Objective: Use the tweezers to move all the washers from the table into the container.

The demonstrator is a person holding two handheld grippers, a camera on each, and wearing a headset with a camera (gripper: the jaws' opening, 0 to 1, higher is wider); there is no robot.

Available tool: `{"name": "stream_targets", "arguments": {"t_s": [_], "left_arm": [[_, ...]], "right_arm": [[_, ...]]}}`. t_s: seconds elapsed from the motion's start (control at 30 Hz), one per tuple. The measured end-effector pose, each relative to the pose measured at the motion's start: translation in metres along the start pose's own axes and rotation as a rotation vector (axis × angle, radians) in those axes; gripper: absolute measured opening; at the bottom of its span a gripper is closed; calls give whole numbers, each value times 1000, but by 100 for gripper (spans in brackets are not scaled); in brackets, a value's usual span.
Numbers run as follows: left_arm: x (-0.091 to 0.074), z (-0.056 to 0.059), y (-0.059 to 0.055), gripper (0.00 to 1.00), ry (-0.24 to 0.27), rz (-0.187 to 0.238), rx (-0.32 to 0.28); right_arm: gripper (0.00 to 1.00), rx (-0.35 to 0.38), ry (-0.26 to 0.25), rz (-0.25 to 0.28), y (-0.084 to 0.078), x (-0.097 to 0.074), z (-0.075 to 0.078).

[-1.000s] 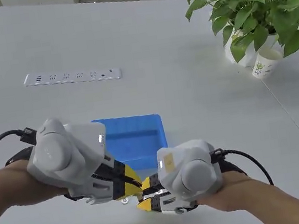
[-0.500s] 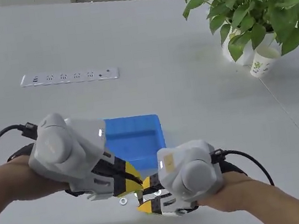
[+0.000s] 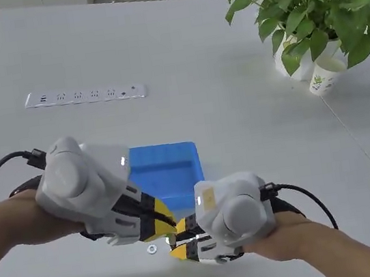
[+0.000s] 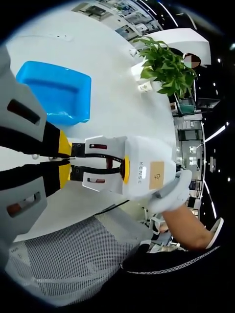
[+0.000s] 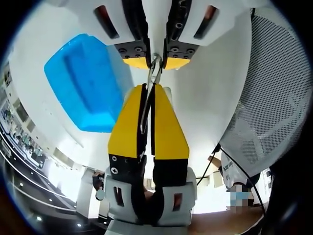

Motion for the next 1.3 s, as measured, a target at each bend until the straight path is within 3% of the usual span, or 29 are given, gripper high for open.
{"name": "stream_targets", "arguments": {"t_s": [0.63, 1.3], "left_arm": [[-2, 1, 0, 7, -3, -4, -2], [-18, 0, 14, 6, -2, 2, -17]], "right_arm": [[11, 21, 0, 0, 0, -1, 0], [11, 10, -6, 22, 16, -13, 7]]}}
Point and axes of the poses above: the centre of the closed fingertips' face, and the gripper's own axes: x roughly forward along the fingers, z roughly to its right, y roughly out of its top, the point moved 8 cm from there along -x, roughly backward along the fingers, and after that the axes turned 9 degrees about -x, right-handed, at the moved point
